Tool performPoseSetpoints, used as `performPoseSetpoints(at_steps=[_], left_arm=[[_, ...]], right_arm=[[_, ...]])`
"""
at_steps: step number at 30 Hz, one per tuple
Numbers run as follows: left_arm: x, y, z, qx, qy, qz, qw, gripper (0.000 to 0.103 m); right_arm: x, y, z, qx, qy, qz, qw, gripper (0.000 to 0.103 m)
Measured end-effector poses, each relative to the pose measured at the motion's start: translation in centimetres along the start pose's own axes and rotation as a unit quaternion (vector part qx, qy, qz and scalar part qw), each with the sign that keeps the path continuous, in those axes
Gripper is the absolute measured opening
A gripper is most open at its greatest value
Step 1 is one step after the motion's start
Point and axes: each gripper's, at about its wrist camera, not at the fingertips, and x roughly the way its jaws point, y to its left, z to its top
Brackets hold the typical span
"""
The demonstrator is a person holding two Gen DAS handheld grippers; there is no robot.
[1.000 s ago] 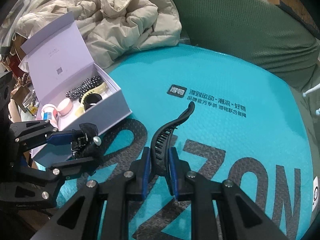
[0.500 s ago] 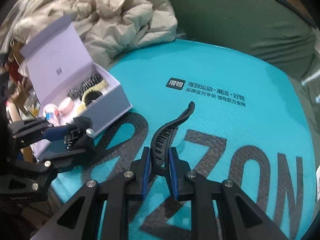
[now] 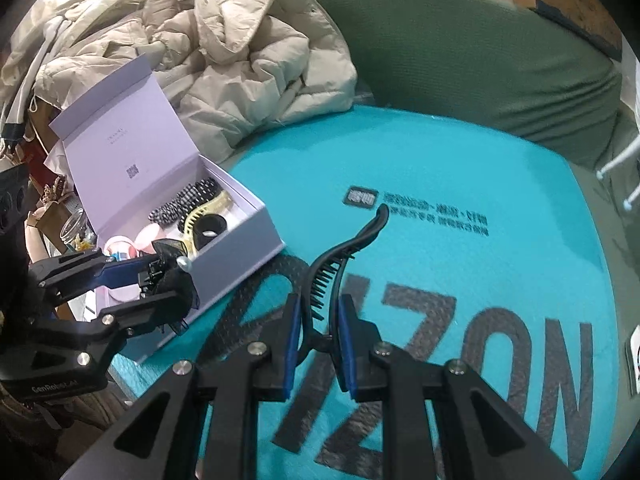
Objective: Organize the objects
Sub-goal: 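Carry both black clips over the lavender box with both grippers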
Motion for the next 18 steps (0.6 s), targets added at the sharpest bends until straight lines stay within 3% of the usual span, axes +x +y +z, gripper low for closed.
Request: performPoseSetpoints(at_steps=[18], left_arm=[[-1.9, 3.0, -0.7, -0.016, -0.014, 0.038, 0.9990, 0.039]], right_arm=[[2.0, 5.4, 1.8, -0.040, -0.016, -0.003, 0.999, 0.018]])
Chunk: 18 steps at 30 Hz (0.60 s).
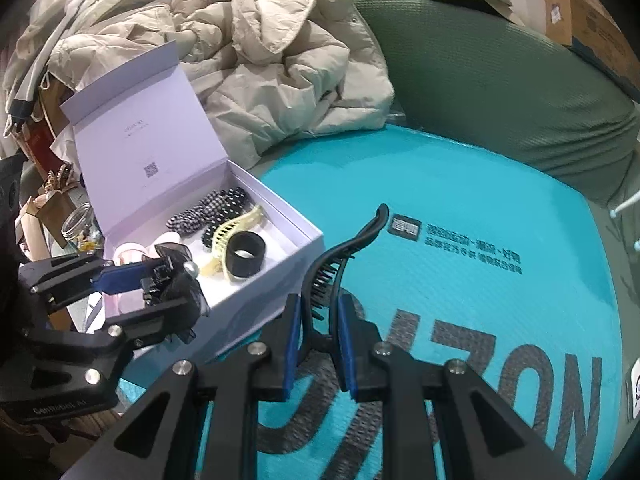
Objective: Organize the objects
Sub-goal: 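Carry both black clips over the lavender box with both grippers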
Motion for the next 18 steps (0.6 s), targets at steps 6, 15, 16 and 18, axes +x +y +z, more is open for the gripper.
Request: performPoseSetpoints(at_steps=[6, 15, 16, 18], left_arm=[[-0.6, 1.4, -0.3, -0.014, 0.000, 0.010, 0.9999, 0.039], [-1.5, 3.5, -0.8, -0.025, -0.005, 0.027, 0.9993, 0.039], [-1.5, 3.7, -0.8, -0.025, -0.005, 0.030, 0.9992, 0.039], [-1.7, 4.2, -0.9, -0.029, -0.006, 0.035, 0.9989, 0.039]], right_arm=[[0.3, 1.7, 0.6, -0.014, -0.003, 0.010, 1.000, 0.018], [1.0, 3.7, 1.1, -0.029, -0.003, 0.026, 0.999, 0.018], [1.1, 4.0, 1.2, -0.032, -0.004, 0.027, 0.999, 0.018], [1.1, 4.6, 1.4, -0.040, -0.003, 0.029, 0.999, 0.018]])
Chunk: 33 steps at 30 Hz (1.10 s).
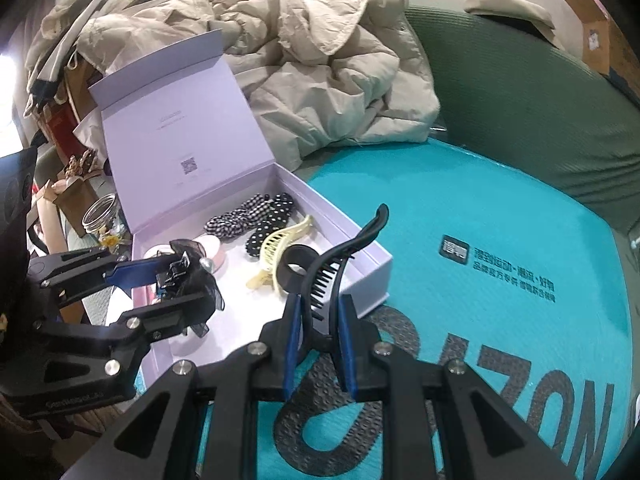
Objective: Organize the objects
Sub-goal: 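Carry both black clips over the lavender box with both grippers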
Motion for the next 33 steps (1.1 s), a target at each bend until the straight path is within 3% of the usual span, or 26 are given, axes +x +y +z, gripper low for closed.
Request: performPoseSetpoints(at_steps=[7, 14, 22, 33], left_arm=[[-0.2, 1.4, 0.5, -0.001, -0.010, 0.024, 0.9997, 0.039], [-0.1, 4.2, 1.1, -0.041, -0.015, 0.042, 0.9981, 0.039], [-0.2, 5.5, 1.8, -0.053, -0.032, 0.064, 0.9960, 0.039], [1.5, 6.5, 2.3, -0.050, -0.017, 0.095, 0.9941, 0.039]], right_arm=[[0.5, 0.8, 1.3, -0.012, 0.001, 0.019, 1.000, 0.018], [1.5, 1.3, 3.2, -0.029, 0.012, 0.030, 0.999, 0.018], [2.4, 2.6, 5.7, -0.063, 0.006, 0.041, 0.997, 0.018], [5.9, 3.0, 5.6, -0.049, 0.000, 0.086, 0.995, 0.018]])
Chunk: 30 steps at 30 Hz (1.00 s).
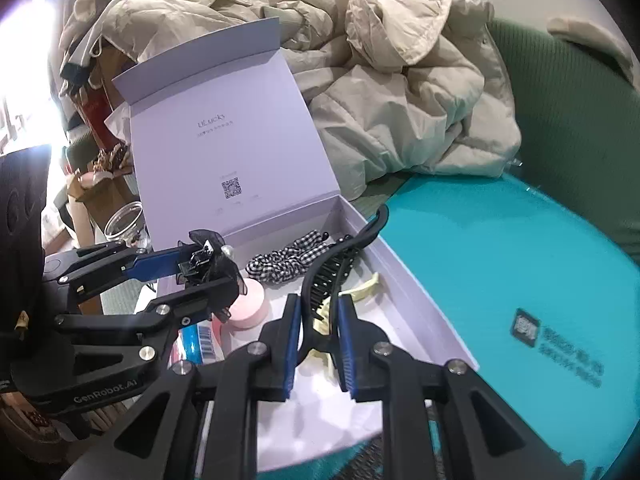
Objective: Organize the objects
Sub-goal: 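Carry both black clips over the lavender box with both grippers, then lower the claw clip into the box and open the left gripper while the right releases the comb clip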
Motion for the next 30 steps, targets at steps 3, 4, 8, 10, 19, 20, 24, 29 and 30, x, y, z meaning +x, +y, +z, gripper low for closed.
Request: performPoseSetpoints(at_steps=[3, 4, 8, 10, 19, 20, 24, 29, 30], left_arm=[[0.6, 0.5, -0.1, 0.002, 0.009, 0.003, 1.0000, 0.039], [0.7, 0.7, -0.2, 0.002, 0.012, 0.006, 0.9999, 0.039], [0.8, 1.3, -0.5, 0.001, 0.018, 0.010, 0.9998, 0.039], [1.0, 1.4, -0.6, -0.001, 0.024, 0.010, 0.9997, 0.039], [1.7, 2.0, -1.5, -0.004, 0.054, 0.007, 0.9985, 0.039], [1.8, 2.1, -1.6, -0.005, 0.057, 0.004, 0.9983, 0.039], [2.3, 2.3, -2.0, -0.005, 0.072, 0.001, 0.9974, 0.039], [2.9, 2.1, -2.4, -0.004, 0.081, 0.000, 0.9967, 0.039], [3.0, 2.1, -2.4, -0.004, 0.082, 0.000, 0.9966, 0.039]], right_arm=[[1.0, -0.2, -0.2, 0.010, 0.005, 0.014, 1.000, 0.018], [1.2, -0.2, -0.3, 0.011, 0.007, 0.015, 1.000, 0.018], [2.1, -0.3, -0.9, 0.015, 0.018, 0.027, 0.999, 0.018], [2.3, 0.0, -1.1, 0.010, 0.021, 0.030, 0.999, 0.018], [3.1, 1.8, -1.8, -0.016, 0.040, 0.055, 0.998, 0.018], [3.3, 2.0, -1.9, -0.019, 0.044, 0.057, 0.997, 0.018], [3.9, 2.9, -2.4, -0.037, 0.060, 0.058, 0.996, 0.018], [4.8, 3.3, -2.9, -0.042, 0.077, 0.054, 0.995, 0.018], [4.9, 3.3, -3.0, -0.043, 0.081, 0.054, 0.994, 0.018]])
